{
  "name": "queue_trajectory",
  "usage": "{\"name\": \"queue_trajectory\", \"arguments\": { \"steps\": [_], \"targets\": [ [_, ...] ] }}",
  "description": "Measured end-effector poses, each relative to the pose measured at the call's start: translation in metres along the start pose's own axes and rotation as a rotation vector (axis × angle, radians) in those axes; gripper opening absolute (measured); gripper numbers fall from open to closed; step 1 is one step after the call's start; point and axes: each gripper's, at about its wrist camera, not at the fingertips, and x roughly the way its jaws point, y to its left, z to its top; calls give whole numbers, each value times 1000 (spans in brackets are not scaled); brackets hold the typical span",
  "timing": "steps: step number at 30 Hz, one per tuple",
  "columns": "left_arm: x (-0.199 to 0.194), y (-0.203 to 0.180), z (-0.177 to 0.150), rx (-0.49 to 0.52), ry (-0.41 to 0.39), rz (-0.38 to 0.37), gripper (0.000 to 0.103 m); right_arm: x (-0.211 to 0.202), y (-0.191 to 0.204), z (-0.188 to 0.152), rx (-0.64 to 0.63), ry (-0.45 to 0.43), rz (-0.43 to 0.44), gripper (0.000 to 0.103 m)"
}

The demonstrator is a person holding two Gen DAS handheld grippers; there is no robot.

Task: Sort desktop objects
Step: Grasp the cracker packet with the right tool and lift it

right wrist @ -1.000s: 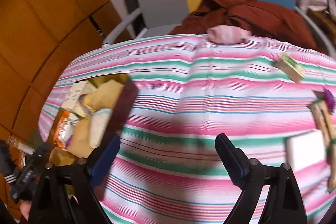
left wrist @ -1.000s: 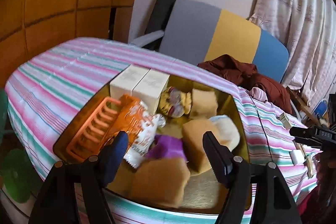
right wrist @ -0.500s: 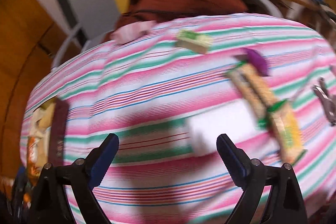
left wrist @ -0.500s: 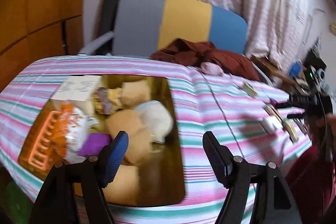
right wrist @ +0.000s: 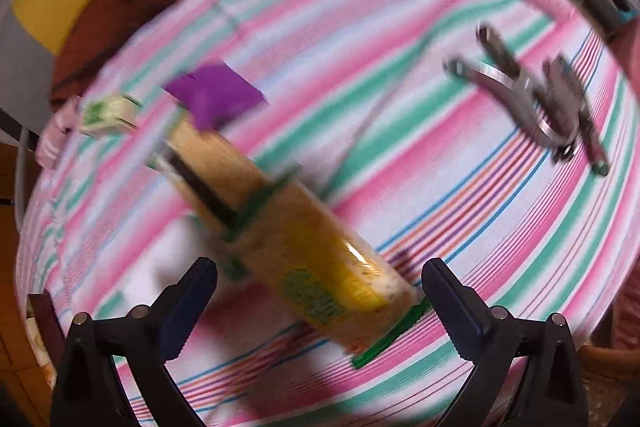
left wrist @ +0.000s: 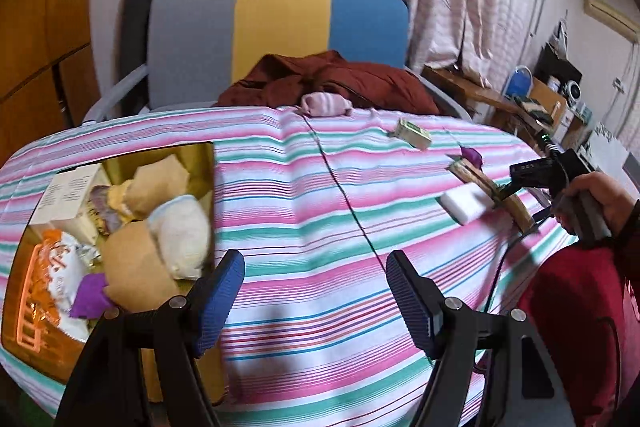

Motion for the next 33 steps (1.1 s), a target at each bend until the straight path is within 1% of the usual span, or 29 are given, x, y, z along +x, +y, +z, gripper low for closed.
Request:
{"name": "queue_trajectory", "arguments": {
  "steps": [1, 3, 4, 5, 7, 8, 9, 11, 12, 15, 17, 18, 21, 24, 27, 28, 29, 31, 33],
  "targets": [
    [4, -3, 1, 8, 9, -4, 74, 5, -3, 0, 13, 15, 12, 103],
    [9, -7, 3, 14, 17, -7, 74, 1, -1, 0, -5, -11, 13, 103],
    [15, -10, 5, 20, 27, -12, 74, 0, 2, 0, -22, -12, 36, 103],
    [19, -13, 6, 22, 36, -17, 74, 1, 4, 0, -38, -11, 35, 103],
    [28, -18, 9, 26, 52, -24, 74, -1, 10, -2, -74, -22, 3, 98],
    [34, -23, 11, 33, 66, -30, 74, -2, 13, -3, -90, -28, 2, 92],
    [37, -26, 13, 39, 70, -33, 74, -4, 16, -4, -108, -35, 9, 84],
    [45, -37, 16, 64, 74, -49, 74, -7, 21, -4, -134, -49, 28, 73],
    [48, -42, 18, 78, 79, -51, 74, -8, 22, -4, -141, -51, 31, 69],
    [61, -62, 27, 130, 78, -65, 74, -12, 20, -3, -139, -68, 64, 63],
    [73, -77, 34, 177, 77, -69, 74, -14, 15, -2, -119, -76, 114, 61],
    [79, -83, 38, 193, 78, -83, 74, -15, 12, -1, -109, -78, 133, 60],
    [105, -107, 51, 264, 95, -119, 74, -16, 6, 0, -85, -78, 158, 61],
    [140, -128, 64, 317, 149, -122, 74, -17, 1, 0, -68, -75, 176, 61],
    [167, -149, 73, 353, 207, -162, 75, -17, -4, 3, -57, -73, 191, 64],
    [177, -159, 75, 385, 237, -209, 75, -17, -1, -3, -56, -73, 197, 65],
    [182, -166, 74, 409, 249, -227, 75, -17, 1, -7, -55, -72, 201, 66],
    [190, -183, 72, 485, 254, -233, 75, -14, 3, -3, -58, -68, 201, 67],
    [198, -203, 66, 584, 247, -232, 75, -13, 4, -4, -60, -69, 202, 68]
  ]
}}
